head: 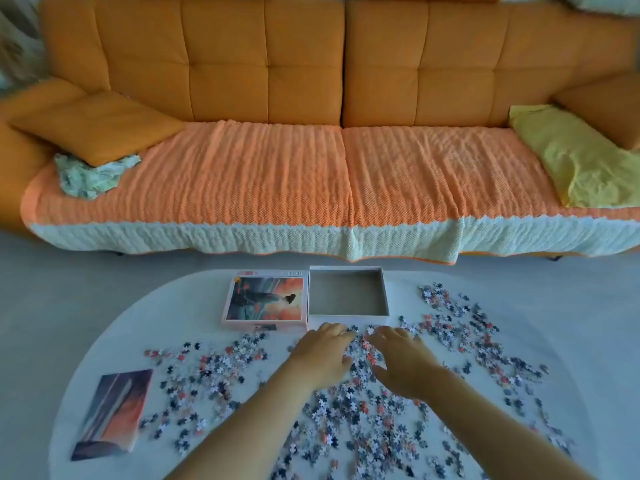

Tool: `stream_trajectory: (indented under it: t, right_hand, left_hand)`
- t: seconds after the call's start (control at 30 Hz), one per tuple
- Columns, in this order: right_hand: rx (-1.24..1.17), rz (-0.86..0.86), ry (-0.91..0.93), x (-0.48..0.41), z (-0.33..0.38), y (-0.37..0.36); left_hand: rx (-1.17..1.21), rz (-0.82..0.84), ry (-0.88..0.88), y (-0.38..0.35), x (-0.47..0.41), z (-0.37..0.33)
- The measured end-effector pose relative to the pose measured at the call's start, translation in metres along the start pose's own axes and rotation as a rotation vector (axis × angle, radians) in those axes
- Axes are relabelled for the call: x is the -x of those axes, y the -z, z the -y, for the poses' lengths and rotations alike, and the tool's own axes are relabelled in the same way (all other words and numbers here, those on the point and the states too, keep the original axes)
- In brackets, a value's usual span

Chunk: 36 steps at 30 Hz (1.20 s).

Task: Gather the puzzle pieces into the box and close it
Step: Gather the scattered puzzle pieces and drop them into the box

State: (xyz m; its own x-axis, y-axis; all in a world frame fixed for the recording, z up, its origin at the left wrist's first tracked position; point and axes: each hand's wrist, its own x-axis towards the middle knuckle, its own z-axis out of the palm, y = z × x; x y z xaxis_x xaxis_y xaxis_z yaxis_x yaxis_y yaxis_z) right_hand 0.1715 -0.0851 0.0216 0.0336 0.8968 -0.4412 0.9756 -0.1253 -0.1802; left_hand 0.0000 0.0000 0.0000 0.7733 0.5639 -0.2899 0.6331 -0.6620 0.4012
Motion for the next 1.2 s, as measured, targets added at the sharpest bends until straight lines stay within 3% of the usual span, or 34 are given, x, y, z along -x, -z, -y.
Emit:
stream_trajectory:
  t: [0.23,0.33,0.4,0.63,1.0,1.2]
  right_hand:
    - [0.093,-0.269,0.12,-0.031,-0.017,-0.058]
    - [0.063,-0.352,0.148,-0.041,-0.024,-0.065]
    - [0.056,-0.348,0.153,-0.045,-0.025,-0.065]
    - [-0.039,-0.265,0.051,-0.044,-0.018,-0.063]
    - [-0.012,-0.286,-0.065,-0.009,0.008,-0.065]
    - [-0.249,-0.354,-0.12,-0.001,0.008,-0.031]
  left_hand:
    - [-0.213,-0.2,-0.103,-0.071,-0.031,0.02]
    - [-0.137,-0.397,-0.177,-0.079,-0.037,0.031]
    - [-0.078,-0.442,-0.237,-0.079,-0.039,0.034]
    - [0.134,-0.487,-0.18,-0.083,-0.035,0.033]
    - [0.199,-0.464,-0.065,-0.076,0.005,0.003]
    - [0.368,-0.485,-0.04,-0.046,-0.002,0.005]
